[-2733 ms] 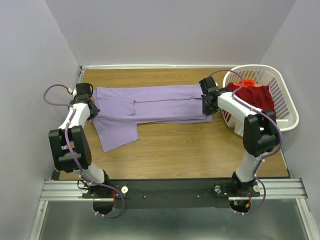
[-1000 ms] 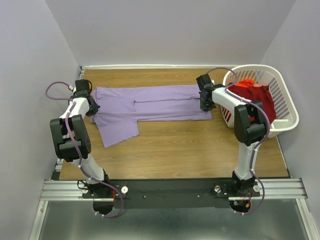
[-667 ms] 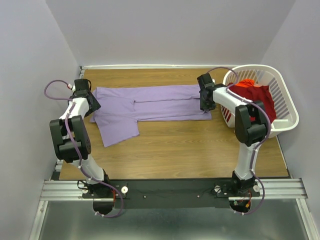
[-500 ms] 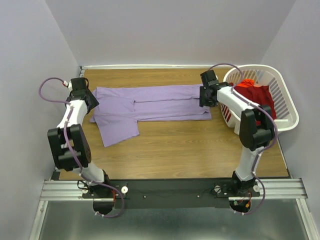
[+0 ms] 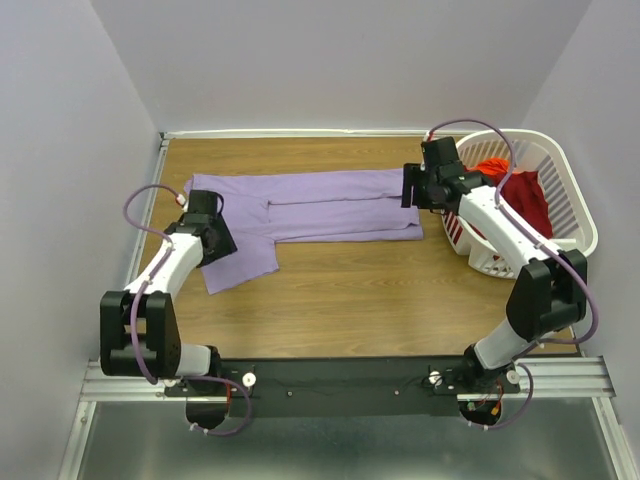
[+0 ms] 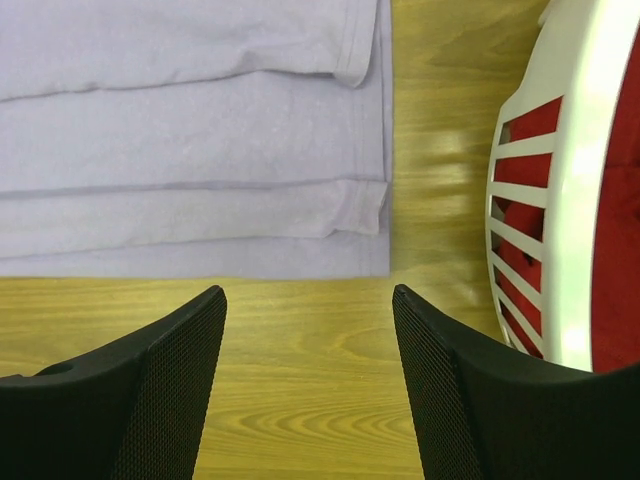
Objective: Fold and stack the t-shirts
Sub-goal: Fold the tshirt
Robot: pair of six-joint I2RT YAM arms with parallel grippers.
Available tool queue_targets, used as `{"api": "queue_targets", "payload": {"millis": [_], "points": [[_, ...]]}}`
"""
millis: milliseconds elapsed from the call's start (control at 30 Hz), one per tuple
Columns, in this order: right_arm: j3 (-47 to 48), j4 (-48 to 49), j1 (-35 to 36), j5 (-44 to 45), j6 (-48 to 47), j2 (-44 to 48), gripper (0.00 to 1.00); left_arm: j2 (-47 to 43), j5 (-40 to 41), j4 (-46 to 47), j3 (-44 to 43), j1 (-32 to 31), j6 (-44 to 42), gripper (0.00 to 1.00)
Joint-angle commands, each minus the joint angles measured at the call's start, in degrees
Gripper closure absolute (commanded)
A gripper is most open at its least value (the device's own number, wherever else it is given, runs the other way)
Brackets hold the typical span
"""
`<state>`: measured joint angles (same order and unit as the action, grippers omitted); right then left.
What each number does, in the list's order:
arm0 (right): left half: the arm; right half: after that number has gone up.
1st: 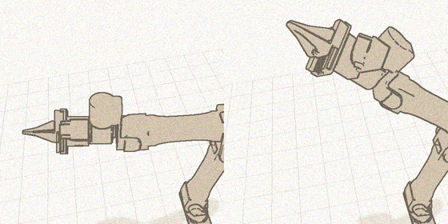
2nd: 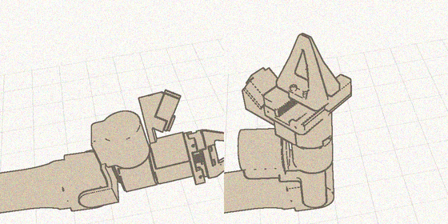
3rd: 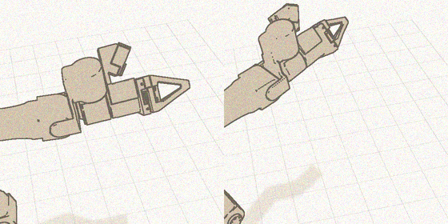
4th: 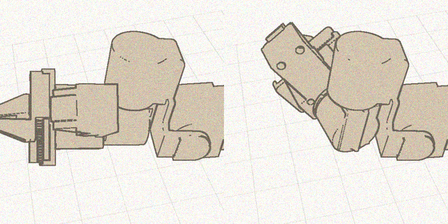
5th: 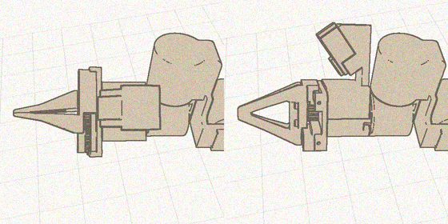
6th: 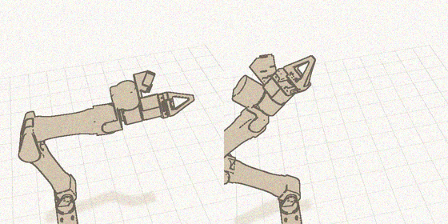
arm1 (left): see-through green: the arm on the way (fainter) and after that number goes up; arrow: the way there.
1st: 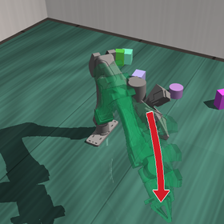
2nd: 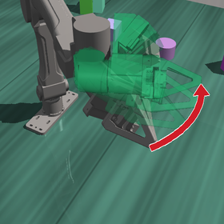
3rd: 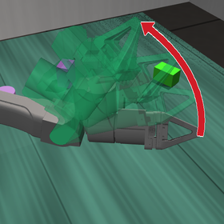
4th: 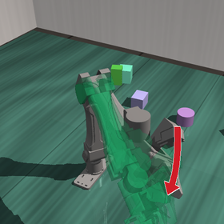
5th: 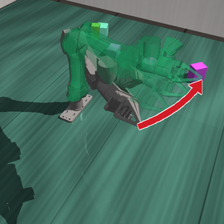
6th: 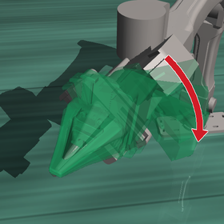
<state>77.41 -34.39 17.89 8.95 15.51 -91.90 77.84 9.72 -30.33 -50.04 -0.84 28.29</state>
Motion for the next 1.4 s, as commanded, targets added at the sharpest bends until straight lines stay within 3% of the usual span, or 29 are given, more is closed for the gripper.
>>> {"api": "queue_targets", "payload": {"millis": [0, 567, 633, 733, 1000, 1367], "points": [[-2.43, 0.82, -0.14, -2.18, -0.57, 1.19, 0.25, 0.9, -2.59, -1.5, 1.79, -3.2, 4.22, 0.35], [-6.74, 3.54, -0.22, -4.12, -1.36, 2.34, 0.24, 9.61, 0.92, 3.69, 6.53, -6.19, 7.92, 0.63], [-7.0, 3.63, -0.22, -4.12, -1.44, 2.34, 0.24, 9.78, 1.53, 3.78, 6.97, -6.28, 8.09, 0.75], [-7.18, 3.63, -0.14, -4.03, -1.53, 2.42, 0.24, 9.17, 1.97, 3.35, 6.36, -6.28, 7.92, 1.0], [-7.53, 3.89, -0.14, -4.38, -1.27, 2.6, 0.24, 8.55, 5.49, -0.17, -4.79, -6.28, 5.02, 1.0], [-8.24, 3.98, -0.14, -6.05, -1.27, 2.07, 0.24, 26.38, 9.35, 0.79, -27.73, -6.1, 0.45, 1.0]]}}
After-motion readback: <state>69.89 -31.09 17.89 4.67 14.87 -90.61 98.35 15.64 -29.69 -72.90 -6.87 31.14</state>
